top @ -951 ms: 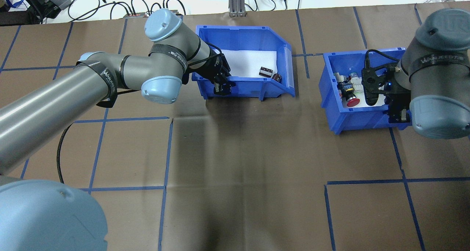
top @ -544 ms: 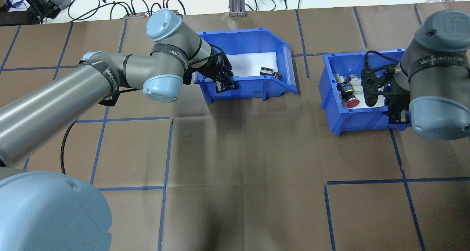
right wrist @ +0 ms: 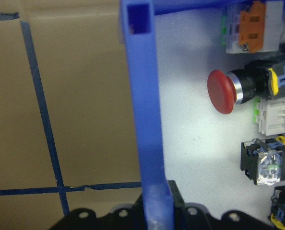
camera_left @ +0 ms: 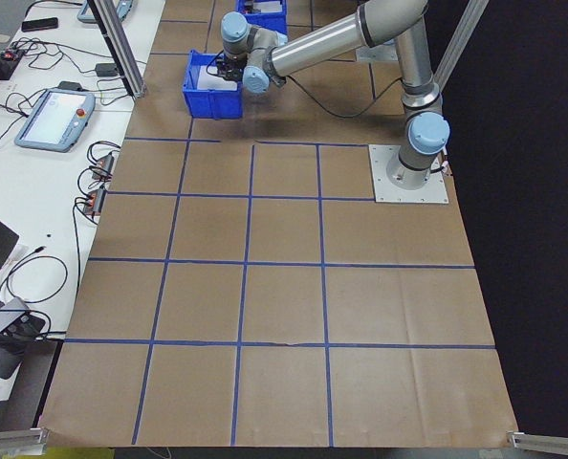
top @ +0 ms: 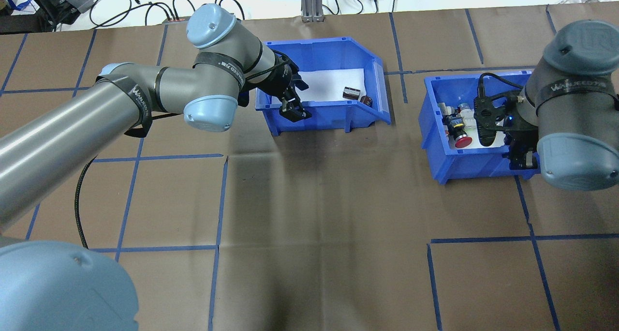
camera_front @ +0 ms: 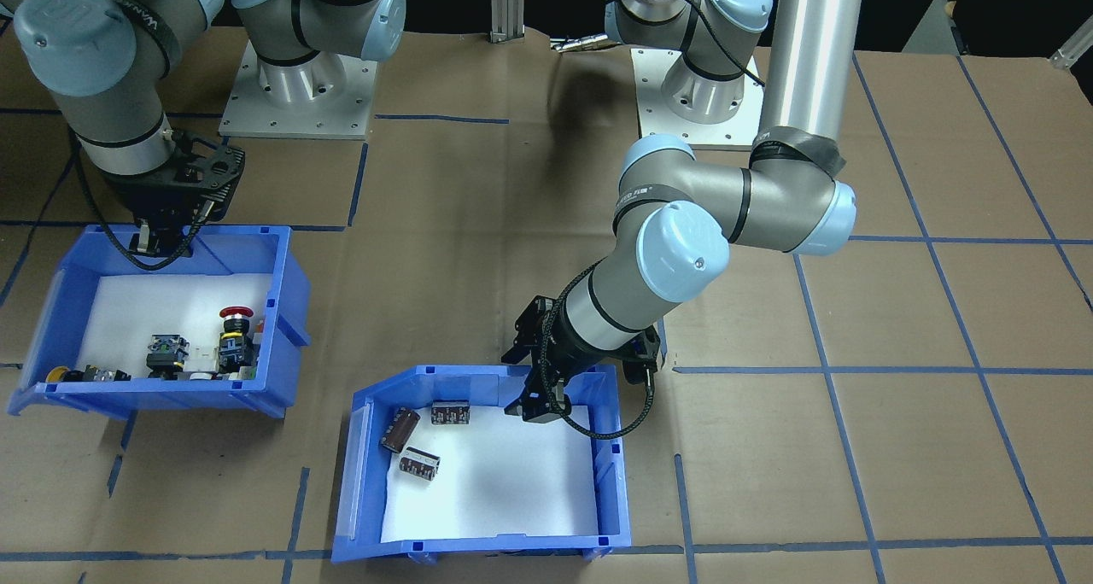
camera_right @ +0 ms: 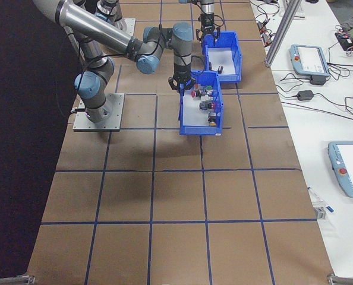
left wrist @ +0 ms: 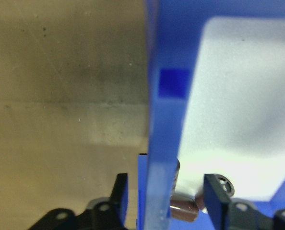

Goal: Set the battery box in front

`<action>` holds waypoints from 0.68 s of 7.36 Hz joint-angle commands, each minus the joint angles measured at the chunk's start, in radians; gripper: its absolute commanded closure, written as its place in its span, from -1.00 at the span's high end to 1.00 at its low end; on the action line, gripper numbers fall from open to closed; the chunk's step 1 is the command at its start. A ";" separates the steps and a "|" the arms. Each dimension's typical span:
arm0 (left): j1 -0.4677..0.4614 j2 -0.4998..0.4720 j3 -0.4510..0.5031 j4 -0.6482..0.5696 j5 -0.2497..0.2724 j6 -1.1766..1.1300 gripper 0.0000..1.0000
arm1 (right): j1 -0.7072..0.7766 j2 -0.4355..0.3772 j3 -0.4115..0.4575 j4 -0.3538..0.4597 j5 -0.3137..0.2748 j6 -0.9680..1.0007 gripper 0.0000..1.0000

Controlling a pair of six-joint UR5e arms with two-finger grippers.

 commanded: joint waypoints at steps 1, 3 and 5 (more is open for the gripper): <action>0.005 0.083 -0.002 -0.028 0.057 0.040 0.97 | 0.006 -0.094 0.096 0.000 0.004 0.032 -0.89; 0.008 0.185 -0.001 -0.200 0.147 0.212 0.96 | 0.045 -0.185 0.183 0.006 0.038 0.087 -0.88; 0.011 0.316 -0.018 -0.375 0.231 0.414 0.97 | 0.193 -0.232 0.228 0.008 0.027 0.216 -0.88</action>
